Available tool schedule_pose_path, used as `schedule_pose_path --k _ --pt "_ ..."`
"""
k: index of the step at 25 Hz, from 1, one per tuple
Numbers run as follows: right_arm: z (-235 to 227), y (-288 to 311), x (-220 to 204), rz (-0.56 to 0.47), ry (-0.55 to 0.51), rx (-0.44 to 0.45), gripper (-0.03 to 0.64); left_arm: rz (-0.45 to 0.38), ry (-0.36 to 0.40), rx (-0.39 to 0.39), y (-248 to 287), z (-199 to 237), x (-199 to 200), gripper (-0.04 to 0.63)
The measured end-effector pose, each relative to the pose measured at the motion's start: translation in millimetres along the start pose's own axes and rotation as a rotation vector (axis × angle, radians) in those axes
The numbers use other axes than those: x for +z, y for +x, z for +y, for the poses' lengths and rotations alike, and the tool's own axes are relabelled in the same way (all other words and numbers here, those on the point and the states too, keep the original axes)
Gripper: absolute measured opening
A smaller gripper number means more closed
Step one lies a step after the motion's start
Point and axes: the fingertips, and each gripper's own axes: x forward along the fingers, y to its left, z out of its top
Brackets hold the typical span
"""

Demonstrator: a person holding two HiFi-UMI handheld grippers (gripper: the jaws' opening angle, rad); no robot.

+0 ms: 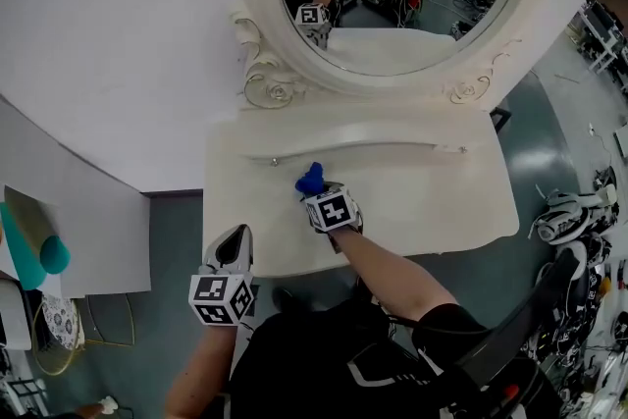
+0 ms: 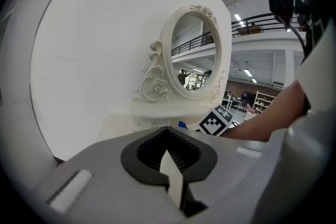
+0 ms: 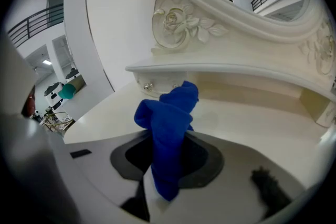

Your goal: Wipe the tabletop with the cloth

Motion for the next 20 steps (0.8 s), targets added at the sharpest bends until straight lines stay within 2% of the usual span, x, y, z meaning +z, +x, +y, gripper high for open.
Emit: schedule_pose_path --k 6,12,20 --pt "-37 -18 -12 -0.008 0.033 -0.037 0.123 -0.013 0.011 -0.045 22 -32 12 0.009" --pt "-76 -40 -25 -0.001 0.053 -0.056 0.123 -0.007 -0.003 -0.06 44 -64 16 0.009" --pt "-124 -65 -40 -0.008 0.084 -0.085 0.123 0.003 0.017 -0.092 70 -107 19 0.009"
